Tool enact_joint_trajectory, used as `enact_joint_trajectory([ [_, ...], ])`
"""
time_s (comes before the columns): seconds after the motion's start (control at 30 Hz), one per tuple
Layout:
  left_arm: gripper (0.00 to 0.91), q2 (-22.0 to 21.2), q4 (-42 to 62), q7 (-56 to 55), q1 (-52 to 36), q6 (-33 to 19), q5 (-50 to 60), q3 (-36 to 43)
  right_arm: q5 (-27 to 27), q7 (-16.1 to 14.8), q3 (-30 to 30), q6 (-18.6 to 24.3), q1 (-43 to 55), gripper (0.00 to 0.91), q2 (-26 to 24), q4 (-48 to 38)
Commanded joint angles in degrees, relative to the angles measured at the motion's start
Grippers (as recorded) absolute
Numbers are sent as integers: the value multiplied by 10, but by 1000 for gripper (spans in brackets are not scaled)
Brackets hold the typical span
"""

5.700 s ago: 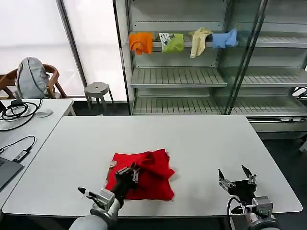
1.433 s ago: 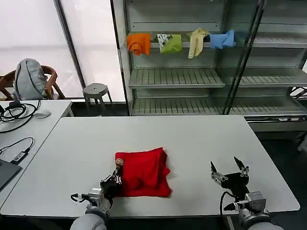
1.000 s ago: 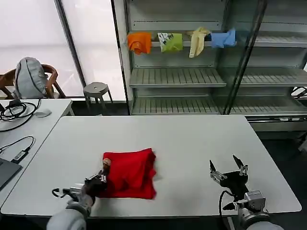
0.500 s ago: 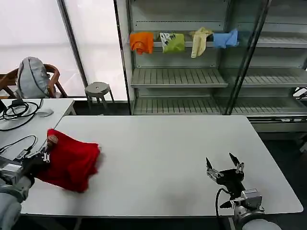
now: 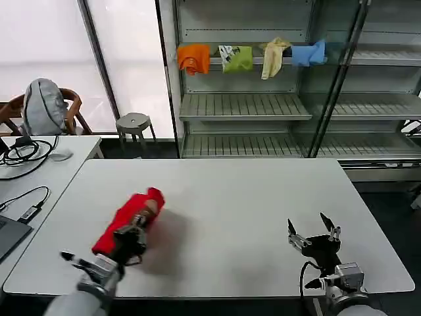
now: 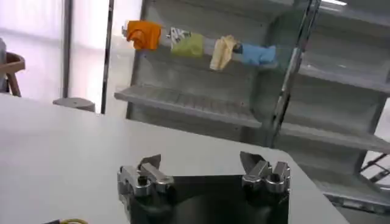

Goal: Fold and organize the clothes.

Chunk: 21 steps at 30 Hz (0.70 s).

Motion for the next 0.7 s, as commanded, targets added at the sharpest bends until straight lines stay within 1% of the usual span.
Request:
enact_joint_trajectory([
  [0.03,20,-162,108,-129,-130,11,1,281,-1,-1,15,-3,0,907,-3,-2],
  [0.1,20,-181,139,-190,-160,16,-27,279,-2,-1,13,-5,3,907,-3,-2],
  [0.13,20,-185,144,-202,-167,18,-38,278,-3,0,13,-5,4,907,-3,-2],
  [0.2,20,-202,155,-242,-185,37,-67,278,-6,-5,11,-7,15,907,-5,-7],
  [0.23,20,-205,157,-251,-186,38,-74,277,-13,-6,10,-6,18,907,-5,-9],
  [0.27,20,-210,163,-258,-187,43,-77,272,-32,-3,8,-9,29,907,-7,-13],
  [0.3,20,-212,167,-272,-188,42,-82,271,-38,3,6,-11,37,907,-9,-15],
  [0.33,20,-216,172,-280,-188,44,-94,269,-27,11,2,-8,46,907,-13,-18],
  [0.37,20,-220,174,-282,-189,48,-103,262,-18,9,5,-8,52,907,-14,-20],
  [0.43,20,-233,180,-313,-195,51,-128,251,-1,-7,16,-13,79,907,-23,-25],
  [0.5,20,-247,181,-327,-202,51,-148,242,6,-12,24,-9,103,907,-30,-33],
  [0.53,20,-248,179,-330,-205,51,-152,242,17,-11,25,-8,116,907,-34,-38],
  [0.7,20,-250,174,-325,-205,52,-165,250,24,-11,24,-8,148,907,-46,-58],
])
